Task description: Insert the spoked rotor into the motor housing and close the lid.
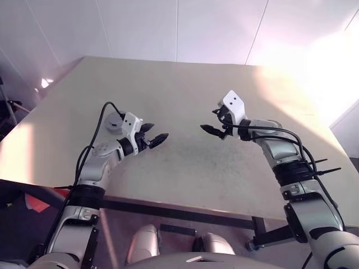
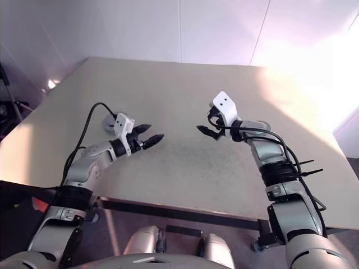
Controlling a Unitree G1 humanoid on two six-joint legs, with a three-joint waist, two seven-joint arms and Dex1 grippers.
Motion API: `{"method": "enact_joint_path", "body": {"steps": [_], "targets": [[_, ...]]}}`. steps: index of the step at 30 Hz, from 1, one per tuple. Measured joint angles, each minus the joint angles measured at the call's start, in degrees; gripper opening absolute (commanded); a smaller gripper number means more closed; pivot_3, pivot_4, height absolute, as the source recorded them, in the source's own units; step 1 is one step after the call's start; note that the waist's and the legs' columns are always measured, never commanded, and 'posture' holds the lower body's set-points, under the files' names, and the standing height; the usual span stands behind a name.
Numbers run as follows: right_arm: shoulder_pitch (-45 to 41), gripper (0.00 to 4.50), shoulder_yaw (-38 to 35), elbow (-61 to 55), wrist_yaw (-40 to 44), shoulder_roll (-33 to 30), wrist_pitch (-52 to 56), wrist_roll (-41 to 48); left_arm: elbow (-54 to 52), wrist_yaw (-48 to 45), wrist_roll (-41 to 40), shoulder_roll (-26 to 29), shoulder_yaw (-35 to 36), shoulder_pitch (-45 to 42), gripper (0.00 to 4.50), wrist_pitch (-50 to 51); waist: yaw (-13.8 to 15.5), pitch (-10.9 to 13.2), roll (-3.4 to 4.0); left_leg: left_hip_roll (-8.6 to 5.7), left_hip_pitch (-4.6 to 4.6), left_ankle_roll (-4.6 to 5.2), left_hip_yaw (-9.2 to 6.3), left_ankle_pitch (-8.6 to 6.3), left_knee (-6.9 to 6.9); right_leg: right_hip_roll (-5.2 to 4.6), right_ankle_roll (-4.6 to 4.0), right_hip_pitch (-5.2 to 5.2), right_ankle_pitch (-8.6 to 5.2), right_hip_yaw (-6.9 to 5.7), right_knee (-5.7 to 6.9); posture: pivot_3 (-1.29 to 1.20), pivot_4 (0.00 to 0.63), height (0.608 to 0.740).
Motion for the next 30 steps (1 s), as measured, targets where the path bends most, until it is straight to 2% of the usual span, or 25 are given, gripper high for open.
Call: {"method": "enact_joint_path", "body": {"steps": [30], "targets": [[0.1,4.14,0.1,0.7,-0.8,2.2,-0.9,-3.3,0.3,0.0,2.1,-0.7,-0.1,0.0,4.33,0.0,0.0,0.0,0.0,0.01,0.0,0.01,0.0,0.0,0.01,0.0,-0.01,0.0,0.0,0.0,0.0,0.0,0.0,0.74]]}}
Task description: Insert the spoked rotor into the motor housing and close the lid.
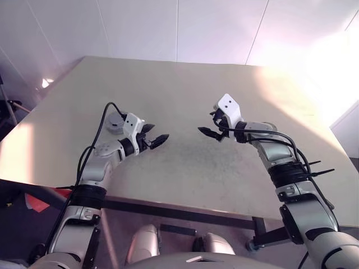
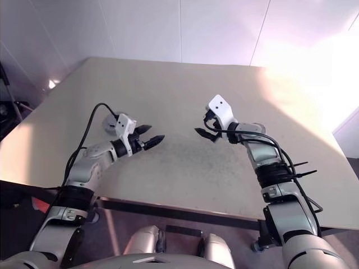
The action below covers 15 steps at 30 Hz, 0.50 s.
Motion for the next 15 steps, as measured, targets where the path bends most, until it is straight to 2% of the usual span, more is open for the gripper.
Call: {"method": "enact_joint_path", "body": {"steps": [15], "targets": [[0.0,4.14,0.0,0.0,-0.1,0.3,0.0,-0.6,0.0,-0.1,0.3,-0.1,-0.5,0.0,4.33,0.2,0.0,0.0,0.0,0.0,0.0,0.0,0.0,0.0,0.0,0.0,0.0,0.0,0.0,0.0,0.0,0.0,0.0,0.74]]}}
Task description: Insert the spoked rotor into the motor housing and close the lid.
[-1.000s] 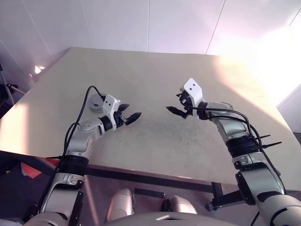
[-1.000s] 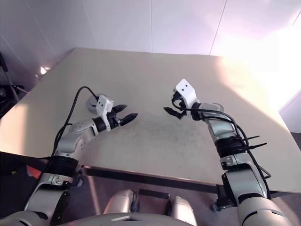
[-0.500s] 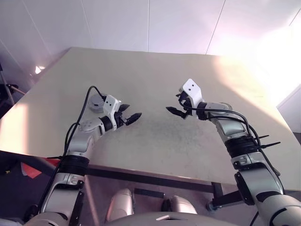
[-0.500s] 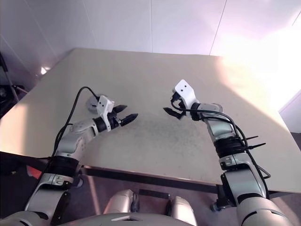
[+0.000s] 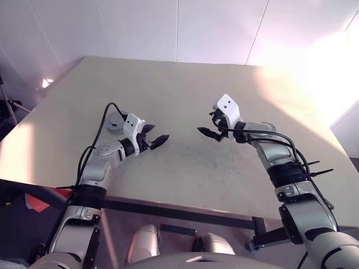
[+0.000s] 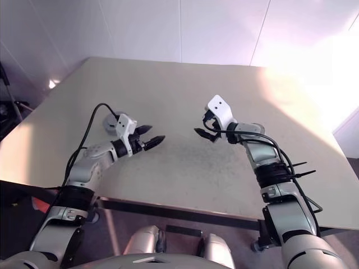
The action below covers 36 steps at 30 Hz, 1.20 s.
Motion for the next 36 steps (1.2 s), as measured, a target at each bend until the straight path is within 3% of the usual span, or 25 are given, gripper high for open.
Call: {"method": "enact_joint_path", "body": {"steps": [36], "targets": [[0.0,4.14,0.0,0.9,-0.7,0.9,-0.1,-0.5,0.1,-0.4,0.7,0.3,-0.8,0.0,4.33,0.1,0.0,0.0,0.0,0.0,0.0,0.0,0.0,0.0,0.0,0.0,0.0,0.0,0.0,0.0,0.0,0.0,0.0,0.74]]}}
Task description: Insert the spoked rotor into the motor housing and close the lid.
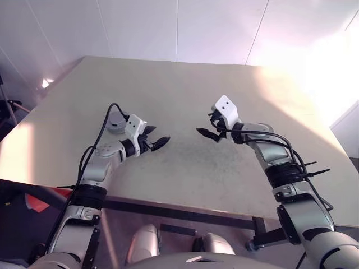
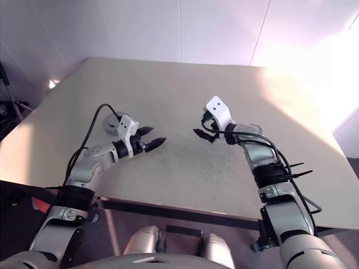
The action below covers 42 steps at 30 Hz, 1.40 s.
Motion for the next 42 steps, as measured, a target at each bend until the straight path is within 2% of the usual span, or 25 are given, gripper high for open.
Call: {"method": "enact_joint_path", "body": {"steps": [42], "targets": [[-0.2,4.14,0.0,0.0,0.3,-0.3,-0.5,-0.6,1.4,-0.8,0.2,-0.9,-0.5,-1.4,4.33,-0.6,0.0,0.0,0.0,0.0,0.0,0.01,0.0,0.0,0.0,0.0,0.0,0.0,0.0,0.0,-0.01,0.0,0.0,0.74]]}}
